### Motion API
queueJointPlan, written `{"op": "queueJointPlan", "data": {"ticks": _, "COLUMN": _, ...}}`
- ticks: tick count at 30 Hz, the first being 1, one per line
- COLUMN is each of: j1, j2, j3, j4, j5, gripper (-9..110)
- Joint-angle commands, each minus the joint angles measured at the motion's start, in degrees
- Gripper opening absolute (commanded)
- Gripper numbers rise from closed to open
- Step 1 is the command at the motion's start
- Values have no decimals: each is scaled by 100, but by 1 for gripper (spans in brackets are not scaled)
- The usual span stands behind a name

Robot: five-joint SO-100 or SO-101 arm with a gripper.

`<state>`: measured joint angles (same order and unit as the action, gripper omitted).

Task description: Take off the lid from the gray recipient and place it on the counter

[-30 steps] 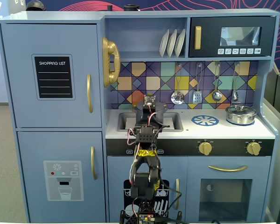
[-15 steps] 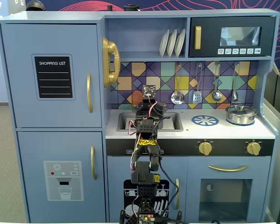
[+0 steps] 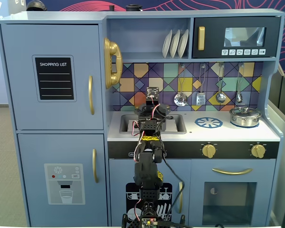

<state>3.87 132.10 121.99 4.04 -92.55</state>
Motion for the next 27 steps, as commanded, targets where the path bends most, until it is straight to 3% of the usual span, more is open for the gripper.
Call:
{"op": "queueJointPlan", "data": {"ticks": 1, "j1": -44, "j2": -299, "j3": -545, "j4": -325, "j5": -44, "gripper": 15}}
{"op": "queueJointPlan", "data": {"ticks": 11, "j1": -141, "j2": -1362, "j3": -1213, "j4": -800, "j5": -114, "gripper": 13}}
{"op": "queueJointPlan", "data": {"ticks": 15, "j1": -220, "j2": -1494, "j3": -1248, "j4": -896, "j5": -220, "gripper": 0}}
{"op": "queueJointPlan", "data": {"ticks": 27, "j1": -70, "j2": -1160, "j3": -1380, "j4": -1257, "j5": -114, "gripper": 0}}
